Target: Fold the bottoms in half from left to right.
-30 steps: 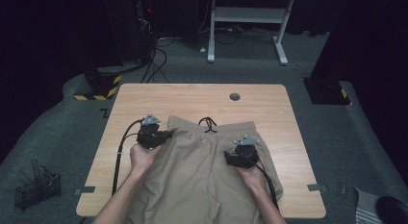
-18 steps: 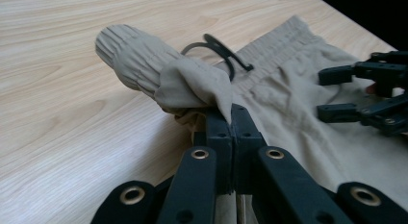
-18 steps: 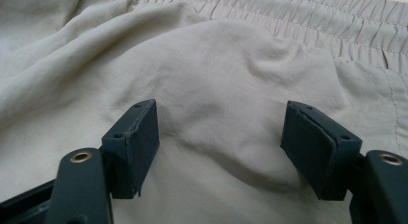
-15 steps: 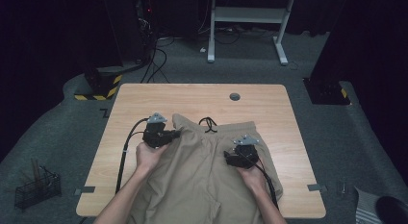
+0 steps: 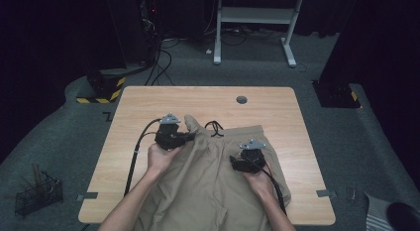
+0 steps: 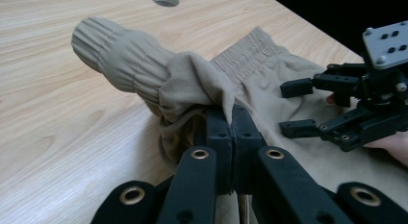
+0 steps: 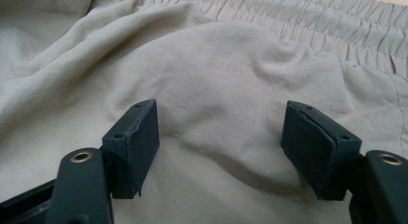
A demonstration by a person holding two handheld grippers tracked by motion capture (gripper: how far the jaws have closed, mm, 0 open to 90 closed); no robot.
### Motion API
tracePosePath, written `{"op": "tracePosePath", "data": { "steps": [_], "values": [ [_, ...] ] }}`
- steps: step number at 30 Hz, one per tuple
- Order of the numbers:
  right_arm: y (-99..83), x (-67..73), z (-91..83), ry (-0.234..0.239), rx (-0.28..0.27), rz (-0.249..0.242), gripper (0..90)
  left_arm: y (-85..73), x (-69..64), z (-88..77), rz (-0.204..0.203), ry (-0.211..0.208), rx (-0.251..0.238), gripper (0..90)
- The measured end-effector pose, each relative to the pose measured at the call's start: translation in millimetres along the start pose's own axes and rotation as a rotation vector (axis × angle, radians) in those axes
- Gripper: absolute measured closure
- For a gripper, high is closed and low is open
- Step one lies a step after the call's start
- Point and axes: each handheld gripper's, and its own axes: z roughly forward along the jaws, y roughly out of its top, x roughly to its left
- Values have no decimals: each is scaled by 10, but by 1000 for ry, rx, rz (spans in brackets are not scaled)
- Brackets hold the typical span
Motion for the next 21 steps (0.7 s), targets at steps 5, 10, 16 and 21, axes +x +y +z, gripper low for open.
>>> {"op": "tracePosePath", "data": {
  "steps": [5, 10, 16, 21],
  "values": [
    [12, 44, -54, -5, -15, -13, 304, 6, -6, 44, -9, -13, 3, 888],
    [43, 96, -108, 33, -45, -29, 306, 17, -18, 61, -17, -26, -9, 888],
    [36, 148, -26, 39, -6, -53, 295, 28, -19, 49, -18, -31, -20, 888],
    [34, 167, 31, 47, 6, -41, 289, 36, -17, 29, -26, -35, -28, 888]
  ]
}}
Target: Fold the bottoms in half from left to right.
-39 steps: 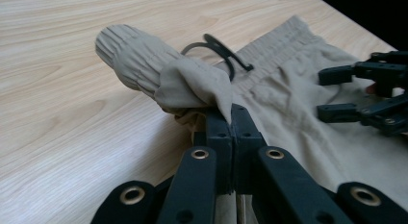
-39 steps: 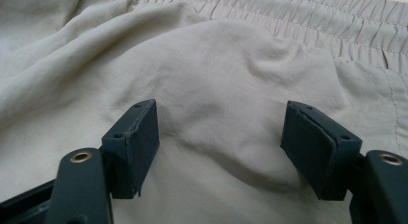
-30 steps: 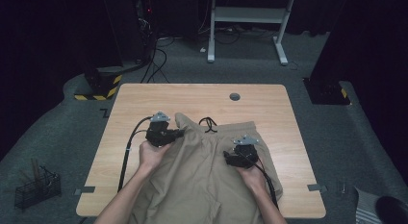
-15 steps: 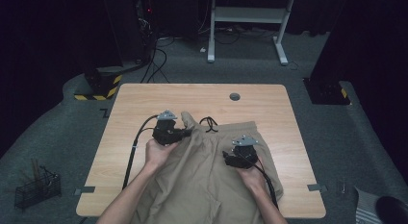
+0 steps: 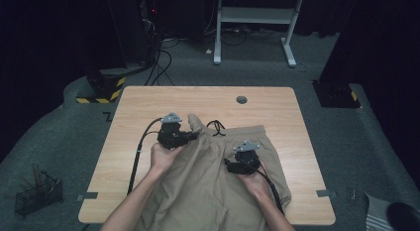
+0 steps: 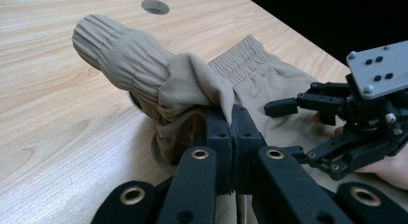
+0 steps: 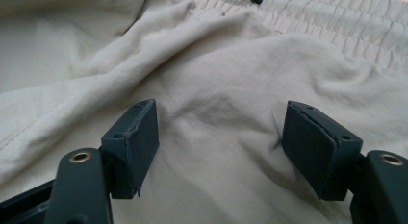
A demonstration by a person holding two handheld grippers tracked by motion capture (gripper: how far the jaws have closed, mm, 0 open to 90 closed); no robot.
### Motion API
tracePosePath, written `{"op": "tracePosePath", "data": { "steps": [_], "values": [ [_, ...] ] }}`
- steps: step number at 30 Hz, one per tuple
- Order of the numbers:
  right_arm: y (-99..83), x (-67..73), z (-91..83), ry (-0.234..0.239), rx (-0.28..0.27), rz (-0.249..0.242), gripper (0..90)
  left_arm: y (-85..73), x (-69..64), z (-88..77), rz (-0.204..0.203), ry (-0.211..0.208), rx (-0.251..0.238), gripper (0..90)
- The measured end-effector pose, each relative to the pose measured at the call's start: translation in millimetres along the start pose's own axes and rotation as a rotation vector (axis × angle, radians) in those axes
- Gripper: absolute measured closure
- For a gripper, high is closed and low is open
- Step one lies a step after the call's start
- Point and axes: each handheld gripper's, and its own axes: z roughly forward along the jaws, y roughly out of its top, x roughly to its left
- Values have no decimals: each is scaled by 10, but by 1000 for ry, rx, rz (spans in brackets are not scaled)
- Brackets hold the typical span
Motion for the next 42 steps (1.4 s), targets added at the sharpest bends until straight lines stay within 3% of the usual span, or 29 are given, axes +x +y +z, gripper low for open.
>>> {"op": "tracePosePath", "data": {
  "steps": [14, 21, 28, 30, 33, 38, 42],
  "values": [
    [143, 186, 156, 22, -9, -27, 290, 134, -55, -32, 27, -3, -28, 889],
    [280, 428, 295, 55, -7, -48, 291, 141, -24, -63, 21, -2, -46, 888],
    [406, 708, 423, 107, -10, -103, 286, 115, 29, -66, 15, 11, -49, 889],
    [401, 707, 412, 113, -9, -98, 286, 107, 45, -55, 10, 11, -50, 888],
    [380, 624, 327, 137, -23, -43, 294, 98, 46, -28, 11, 8, -52, 888],
    [322, 441, 68, 71, -51, -79, 307, 93, 28, 34, 8, 3, -47, 888],
    [173, 260, 32, 27, -29, -71, 309, 93, 16, 117, 10, -4, -40, 888]
  ]
}}
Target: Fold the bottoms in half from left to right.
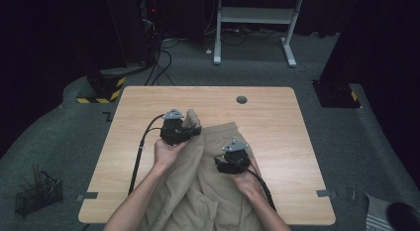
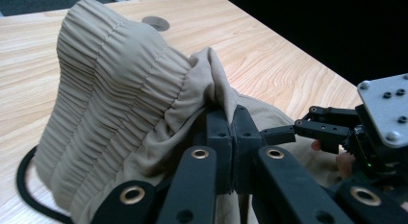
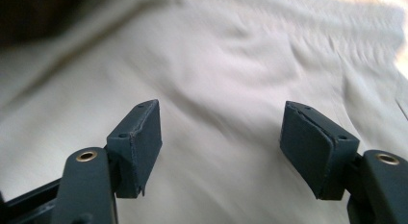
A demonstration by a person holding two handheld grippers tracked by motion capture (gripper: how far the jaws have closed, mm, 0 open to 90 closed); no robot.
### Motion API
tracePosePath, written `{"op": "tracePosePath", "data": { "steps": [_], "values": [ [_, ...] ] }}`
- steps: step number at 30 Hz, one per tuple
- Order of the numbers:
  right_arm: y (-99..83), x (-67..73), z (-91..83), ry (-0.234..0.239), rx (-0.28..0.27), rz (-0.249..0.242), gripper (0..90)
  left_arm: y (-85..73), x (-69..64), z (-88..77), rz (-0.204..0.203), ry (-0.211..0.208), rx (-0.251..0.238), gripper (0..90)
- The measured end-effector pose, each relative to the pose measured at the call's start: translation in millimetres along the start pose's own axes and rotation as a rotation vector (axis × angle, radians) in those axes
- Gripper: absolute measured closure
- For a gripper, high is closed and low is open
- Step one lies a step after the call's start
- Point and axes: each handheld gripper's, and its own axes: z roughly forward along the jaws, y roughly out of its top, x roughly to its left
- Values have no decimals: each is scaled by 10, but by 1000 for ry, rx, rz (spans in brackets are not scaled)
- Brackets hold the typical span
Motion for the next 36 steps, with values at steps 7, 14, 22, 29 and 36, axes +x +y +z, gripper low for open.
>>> {"op": "tracePosePath", "data": {
  "steps": [7, 14, 22, 29, 36],
  "values": [
    [-122, -66, 25, 2, 10, 21, 321, 2, -49, 200, 1, -22, 25, 888],
    [-68, -11, 82, 16, 13, 32, 332, 39, -112, 393, 21, -34, 52, 888],
    [-8, 103, 140, 33, 9, 14, 348, 43, -143, 652, 18, -44, 83, 888],
    [-59, 65, -30, 4, 2, 2, 334, 9, -147, 759, 23, -42, 116, 888],
    [-218, -171, -74, -17, 14, 64, 342, 14, -161, 798, 32, -45, 117, 887]
  ]
}}
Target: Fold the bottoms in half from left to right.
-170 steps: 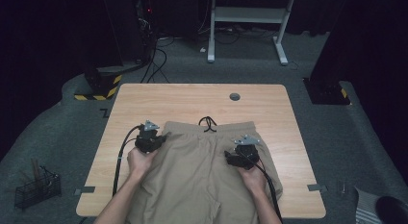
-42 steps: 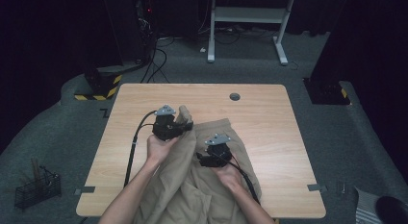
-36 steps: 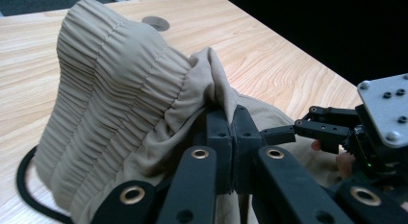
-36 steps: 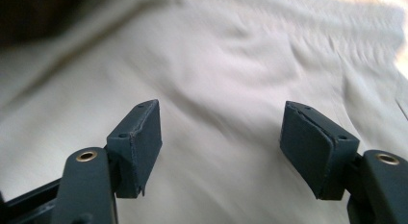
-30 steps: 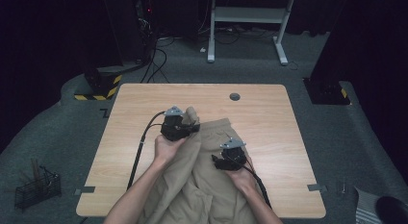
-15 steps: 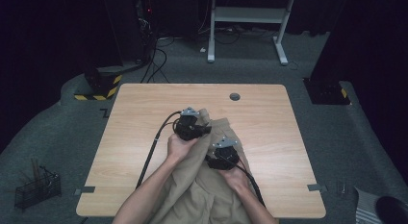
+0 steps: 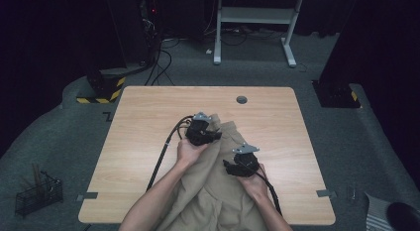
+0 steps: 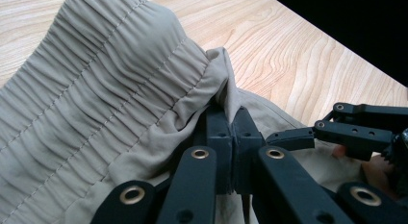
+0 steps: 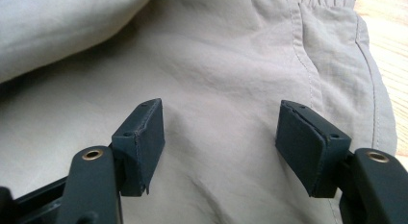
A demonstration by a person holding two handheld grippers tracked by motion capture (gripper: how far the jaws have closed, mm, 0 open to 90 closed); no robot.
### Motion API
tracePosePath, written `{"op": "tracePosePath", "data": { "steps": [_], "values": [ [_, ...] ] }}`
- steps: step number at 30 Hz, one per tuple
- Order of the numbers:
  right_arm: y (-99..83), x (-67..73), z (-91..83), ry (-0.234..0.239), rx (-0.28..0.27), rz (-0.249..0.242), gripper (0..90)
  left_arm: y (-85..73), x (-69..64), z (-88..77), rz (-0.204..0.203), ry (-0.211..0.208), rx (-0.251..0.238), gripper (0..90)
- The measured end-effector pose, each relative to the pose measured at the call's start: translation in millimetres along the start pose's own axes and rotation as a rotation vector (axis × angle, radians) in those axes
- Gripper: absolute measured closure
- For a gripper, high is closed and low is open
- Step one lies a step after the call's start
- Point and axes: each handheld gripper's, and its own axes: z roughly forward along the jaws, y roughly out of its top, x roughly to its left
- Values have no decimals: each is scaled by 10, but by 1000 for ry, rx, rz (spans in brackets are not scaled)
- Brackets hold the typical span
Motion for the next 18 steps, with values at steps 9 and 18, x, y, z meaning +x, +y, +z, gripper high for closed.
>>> {"op": "tracePosePath", "data": {
  "steps": [9, 18],
  "values": [
    [77, 129, 83, 14, -5, -21, 363, 5, -36, 219, 2, -13, 37, 887],
    [77, 131, 83, 15, -5, -19, 362, -84, -19, 466, -5, 17, 104, 882]
  ]
}}
